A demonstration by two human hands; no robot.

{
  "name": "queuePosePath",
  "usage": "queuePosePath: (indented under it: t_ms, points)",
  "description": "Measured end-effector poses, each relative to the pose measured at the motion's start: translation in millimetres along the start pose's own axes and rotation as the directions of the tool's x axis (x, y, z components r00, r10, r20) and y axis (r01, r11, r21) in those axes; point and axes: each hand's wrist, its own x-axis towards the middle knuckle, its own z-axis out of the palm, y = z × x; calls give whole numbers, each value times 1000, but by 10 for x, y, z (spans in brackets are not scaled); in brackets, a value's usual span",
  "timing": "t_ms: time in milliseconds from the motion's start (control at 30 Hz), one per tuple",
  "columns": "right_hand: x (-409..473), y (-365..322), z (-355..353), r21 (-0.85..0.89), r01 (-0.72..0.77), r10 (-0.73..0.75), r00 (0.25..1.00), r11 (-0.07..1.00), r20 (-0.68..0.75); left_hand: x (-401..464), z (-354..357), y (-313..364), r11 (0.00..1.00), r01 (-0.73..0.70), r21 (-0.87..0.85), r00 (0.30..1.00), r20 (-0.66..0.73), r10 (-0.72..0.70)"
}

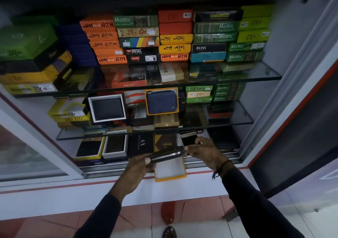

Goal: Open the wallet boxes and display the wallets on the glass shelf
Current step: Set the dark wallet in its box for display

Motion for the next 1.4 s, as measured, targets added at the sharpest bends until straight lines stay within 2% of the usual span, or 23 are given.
queuePosePath:
  t_ms: [100,200,333,400,467,533,600,667,700,767,800,867,900,933,967,1000,1067,1100,1133,1167,1233,1333,1400]
  points:
    - [41,242,104,242,-138,106,984,960,141,41,278,-13,1000,15,-9,982,187,-13]
    - [63,479,269,375,-185,120,974,908,191,75,457,-12,999,31,-8,979,200,-29]
    - [174,562,159,275,-159,154,987,948,38,95,342,85,994,5,110,993,120,-19]
    - [170,559,4,263,-235,231,972,936,46,109,238,162,968,17,251,996,83,-39]
    - [130,536,-87,127,-268,259,962,955,88,116,151,204,937,23,348,992,112,-66]
    - [95,523,-114,3,-167,166,982,986,93,101,136,207,922,29,385,986,139,-89]
    - [105,555,-110,-27,-11,12,998,1000,54,76,217,172,888,-27,458,997,73,-7]
    - [105,587,-59,-272,235,-246,969,933,-10,35,349,101,722,-201,661,959,-16,282]
    - [116,607,-28,-515,323,-391,920,794,-25,10,399,35,550,-307,776,892,34,450]
    - [119,671,73,-873,361,-640,765,329,76,-43,476,-90,126,-427,895,708,245,662]
    - [105,715,114,-927,338,-696,706,165,133,-68,487,-135,-47,-429,902,623,333,708]
    - [82,771,142,-949,305,-740,655,77,151,-81,456,-198,-223,-409,885,516,426,743]
    - [80,774,140,-948,302,-733,667,103,132,-79,432,-205,-235,-407,883,515,434,740]
    - [87,759,134,-934,314,-716,690,169,103,-69,418,-204,-191,-412,891,556,412,722]
    - [97,719,132,-904,327,-679,732,276,57,-54,403,-201,-81,-414,907,632,350,691]
    - [113,672,137,-851,317,-608,794,418,-3,-40,376,-195,96,-390,916,734,245,634]
    - [180,591,144,-651,203,-369,921,732,-128,-6,336,-156,533,-211,819,911,-32,411]
    - [215,568,144,-504,112,-228,958,857,-175,26,318,-151,700,-81,709,952,-154,266]
    - [255,574,147,-391,34,-126,969,920,-211,73,286,-171,795,20,606,958,-240,158]
    - [289,600,155,-350,-21,-69,967,937,-244,122,259,-211,831,81,550,950,-294,101]
    - [355,693,175,-506,-96,-63,955,857,-289,186,268,-276,813,169,558,929,-365,58]
    - [384,830,250,-810,-134,-129,960,571,-250,253,322,-371,600,313,736,883,-458,101]
    - [404,890,288,-826,-136,-157,952,547,-261,290,357,-405,504,374,778,854,-501,140]
